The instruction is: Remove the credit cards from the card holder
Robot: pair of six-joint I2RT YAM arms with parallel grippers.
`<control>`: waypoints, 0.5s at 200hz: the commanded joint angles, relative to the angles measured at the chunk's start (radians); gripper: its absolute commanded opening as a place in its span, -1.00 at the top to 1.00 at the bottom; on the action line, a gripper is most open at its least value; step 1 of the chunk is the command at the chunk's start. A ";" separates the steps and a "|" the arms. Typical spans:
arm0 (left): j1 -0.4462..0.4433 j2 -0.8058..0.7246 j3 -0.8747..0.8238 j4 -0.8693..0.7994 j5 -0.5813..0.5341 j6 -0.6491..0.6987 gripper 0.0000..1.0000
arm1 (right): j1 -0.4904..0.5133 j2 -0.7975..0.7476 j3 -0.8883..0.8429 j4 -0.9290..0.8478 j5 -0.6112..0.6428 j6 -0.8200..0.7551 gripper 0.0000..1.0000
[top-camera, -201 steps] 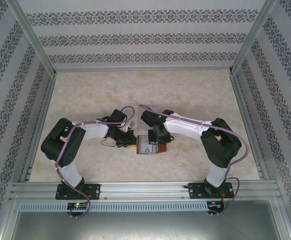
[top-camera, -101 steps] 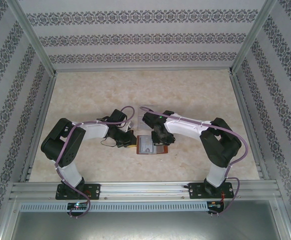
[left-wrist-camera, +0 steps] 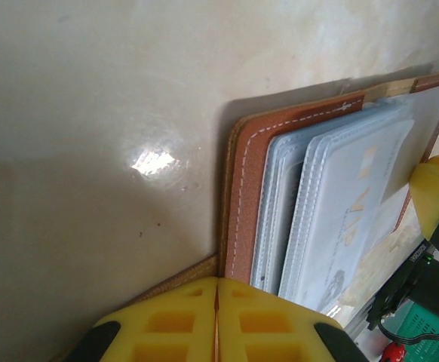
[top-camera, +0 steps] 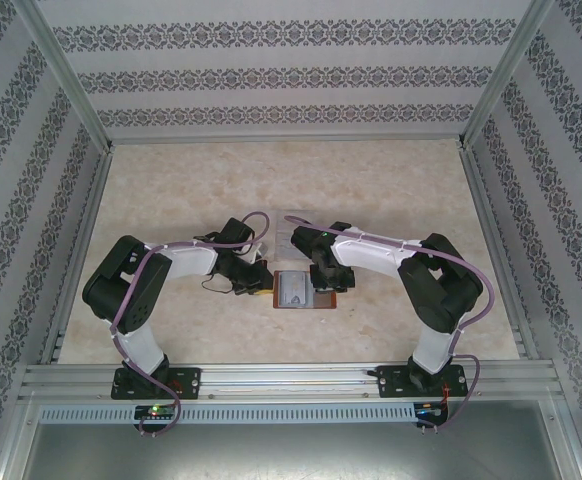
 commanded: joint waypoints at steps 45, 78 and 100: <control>0.011 0.008 0.036 -0.088 -0.008 0.019 0.84 | -0.012 -0.037 -0.008 -0.033 0.031 -0.010 0.56; 0.011 -0.015 0.062 -0.102 0.000 0.013 0.83 | -0.012 -0.063 0.002 -0.038 0.019 -0.007 0.55; 0.010 -0.032 0.068 -0.109 0.003 0.006 0.83 | -0.013 -0.081 0.013 -0.047 0.013 -0.008 0.55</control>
